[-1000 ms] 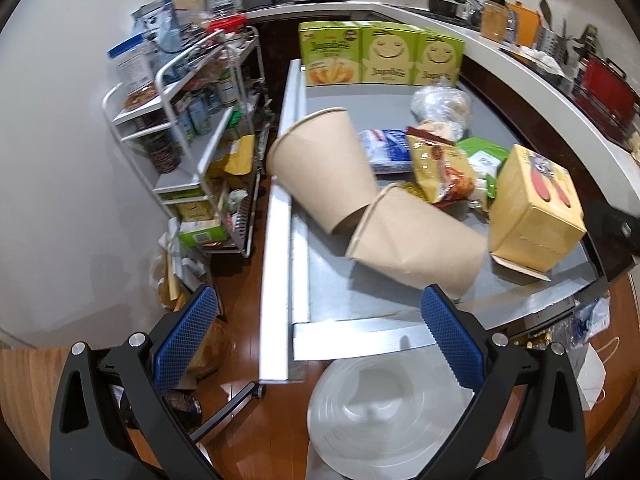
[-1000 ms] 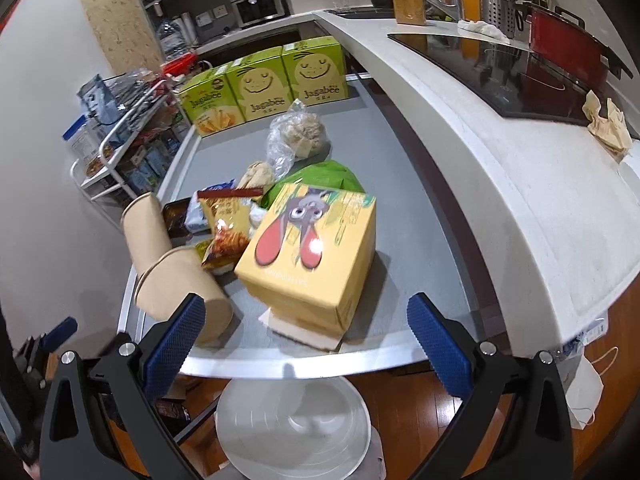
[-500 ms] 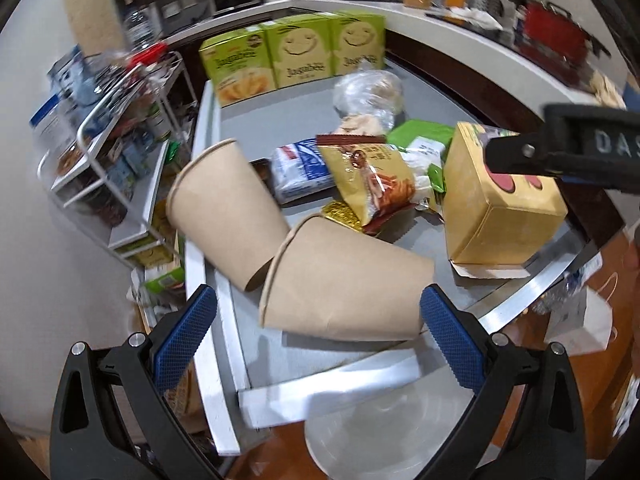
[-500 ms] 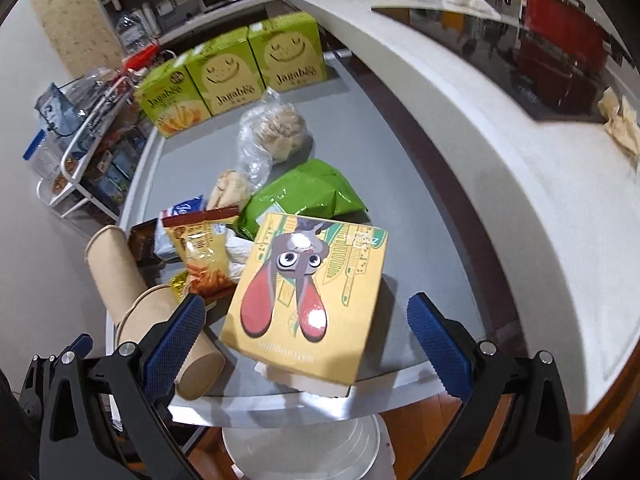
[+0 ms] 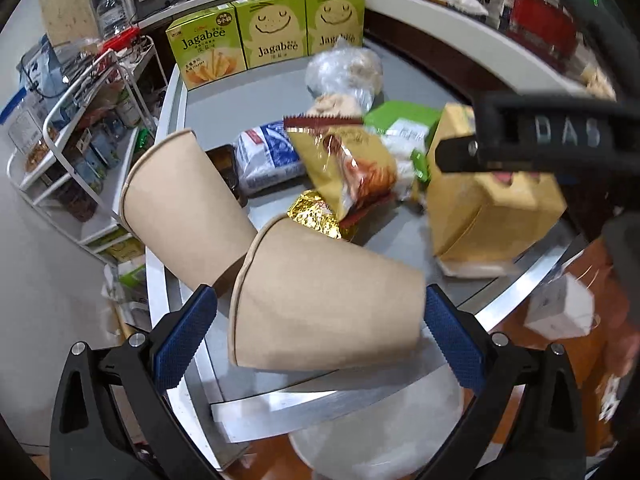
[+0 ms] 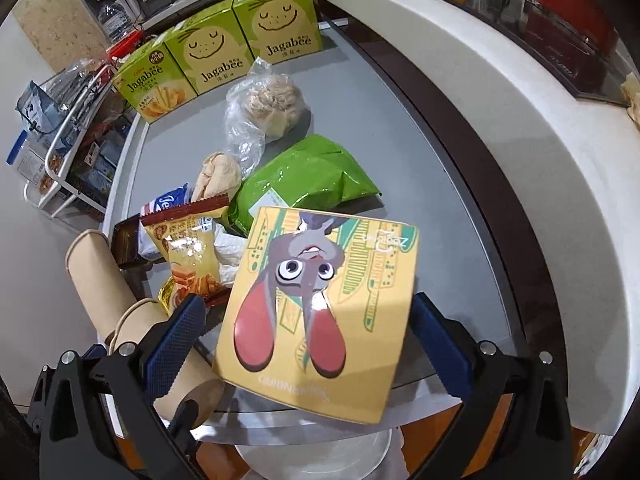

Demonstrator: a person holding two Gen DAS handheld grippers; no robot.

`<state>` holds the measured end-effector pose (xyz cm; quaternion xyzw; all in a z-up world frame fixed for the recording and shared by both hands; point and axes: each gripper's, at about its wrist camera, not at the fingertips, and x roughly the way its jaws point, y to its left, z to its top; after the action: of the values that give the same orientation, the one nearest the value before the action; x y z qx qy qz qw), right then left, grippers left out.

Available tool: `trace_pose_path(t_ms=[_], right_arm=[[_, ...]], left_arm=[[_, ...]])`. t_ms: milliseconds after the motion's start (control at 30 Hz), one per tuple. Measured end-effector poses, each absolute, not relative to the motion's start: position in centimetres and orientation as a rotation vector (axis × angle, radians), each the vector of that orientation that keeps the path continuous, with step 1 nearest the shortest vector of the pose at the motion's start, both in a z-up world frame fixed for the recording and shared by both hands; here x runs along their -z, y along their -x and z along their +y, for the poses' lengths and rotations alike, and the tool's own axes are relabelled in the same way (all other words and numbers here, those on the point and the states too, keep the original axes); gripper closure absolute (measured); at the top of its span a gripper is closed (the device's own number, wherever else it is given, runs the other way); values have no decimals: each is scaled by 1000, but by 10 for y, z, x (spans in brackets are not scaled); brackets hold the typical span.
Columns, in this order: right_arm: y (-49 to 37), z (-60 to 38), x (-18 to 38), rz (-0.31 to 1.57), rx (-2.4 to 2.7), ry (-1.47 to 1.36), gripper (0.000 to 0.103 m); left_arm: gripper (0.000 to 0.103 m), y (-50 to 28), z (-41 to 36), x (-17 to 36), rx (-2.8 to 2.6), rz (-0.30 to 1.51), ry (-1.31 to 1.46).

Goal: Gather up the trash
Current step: 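Grasp a tan paper cup with the left gripper while the right gripper grasps the yellow cartoon box, then carry the cup and box down over the white bin with both grippers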

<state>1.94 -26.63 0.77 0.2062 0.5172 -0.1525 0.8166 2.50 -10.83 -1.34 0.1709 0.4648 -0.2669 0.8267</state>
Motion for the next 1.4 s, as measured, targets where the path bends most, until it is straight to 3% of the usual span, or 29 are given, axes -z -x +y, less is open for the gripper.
trace_pose_path(t_ms=[167,233,467,533,600,1400], right_arm=[[-23,-267,1,1144,308,-446,5],[-20,-271,2,1142,298,-472,13],[-16,-274,1,1134,252,-464,16],[-14,-273,-1,1129,241,-454,18],[-12,-273,-3,1123,231,-446,19],[17,-276,-32,1073,112,-496,23]], left_arm=[[1,-21,-112,19,595,979,-407],[1,-21,-112,21,601,988,-417],[1,-28,-104,22,622,1023,-328],[11,-30,-100,21,618,1033,-301],[11,-32,-98,22,616,1046,-288],[11,-14,-69,-16,583,1003,-164]])
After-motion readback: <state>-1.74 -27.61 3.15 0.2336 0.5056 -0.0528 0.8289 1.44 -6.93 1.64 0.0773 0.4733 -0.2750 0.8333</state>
